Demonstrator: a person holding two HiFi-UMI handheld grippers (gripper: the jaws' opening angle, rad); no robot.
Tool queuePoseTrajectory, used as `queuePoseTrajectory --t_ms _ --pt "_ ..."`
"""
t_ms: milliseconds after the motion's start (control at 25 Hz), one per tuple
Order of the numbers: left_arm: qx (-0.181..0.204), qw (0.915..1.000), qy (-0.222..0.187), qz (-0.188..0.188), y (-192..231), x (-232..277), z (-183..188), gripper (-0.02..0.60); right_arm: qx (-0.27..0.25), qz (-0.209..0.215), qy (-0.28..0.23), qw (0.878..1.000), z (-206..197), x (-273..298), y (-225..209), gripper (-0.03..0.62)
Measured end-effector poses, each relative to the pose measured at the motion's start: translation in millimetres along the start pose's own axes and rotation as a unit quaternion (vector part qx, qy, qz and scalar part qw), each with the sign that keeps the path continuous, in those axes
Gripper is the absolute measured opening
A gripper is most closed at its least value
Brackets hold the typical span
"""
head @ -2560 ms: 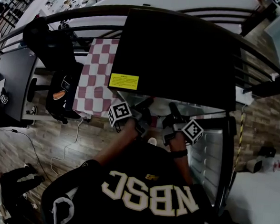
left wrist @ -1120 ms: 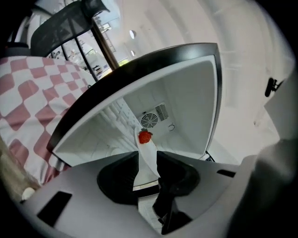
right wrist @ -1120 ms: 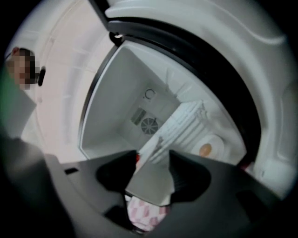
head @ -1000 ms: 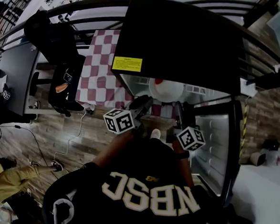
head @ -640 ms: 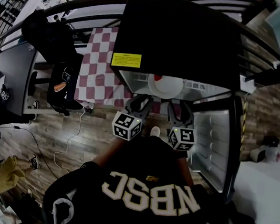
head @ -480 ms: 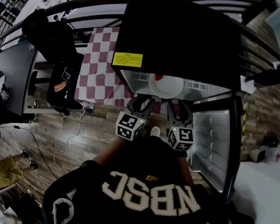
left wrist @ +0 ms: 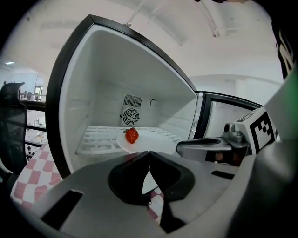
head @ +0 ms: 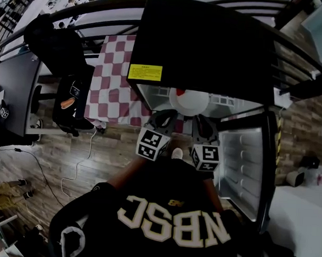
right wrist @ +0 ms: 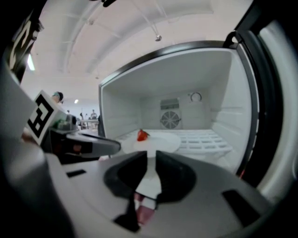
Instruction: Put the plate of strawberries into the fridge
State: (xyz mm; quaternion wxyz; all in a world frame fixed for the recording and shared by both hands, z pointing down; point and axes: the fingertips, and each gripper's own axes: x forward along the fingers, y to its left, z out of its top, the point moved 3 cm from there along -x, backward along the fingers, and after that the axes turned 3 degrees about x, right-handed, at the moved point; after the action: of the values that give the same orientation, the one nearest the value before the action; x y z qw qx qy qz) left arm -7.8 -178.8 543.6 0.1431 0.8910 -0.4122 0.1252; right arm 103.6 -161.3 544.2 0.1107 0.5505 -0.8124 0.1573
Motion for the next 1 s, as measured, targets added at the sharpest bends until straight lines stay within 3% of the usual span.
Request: queuePoseTrajectory --t_ms 1000 --pt "-0.008 0.9993 0.025 0.026 35.5 38.1 13.0 0.017 -0.014 0.009 0.006 1.0 20.5 51.7 -7.9 0.055"
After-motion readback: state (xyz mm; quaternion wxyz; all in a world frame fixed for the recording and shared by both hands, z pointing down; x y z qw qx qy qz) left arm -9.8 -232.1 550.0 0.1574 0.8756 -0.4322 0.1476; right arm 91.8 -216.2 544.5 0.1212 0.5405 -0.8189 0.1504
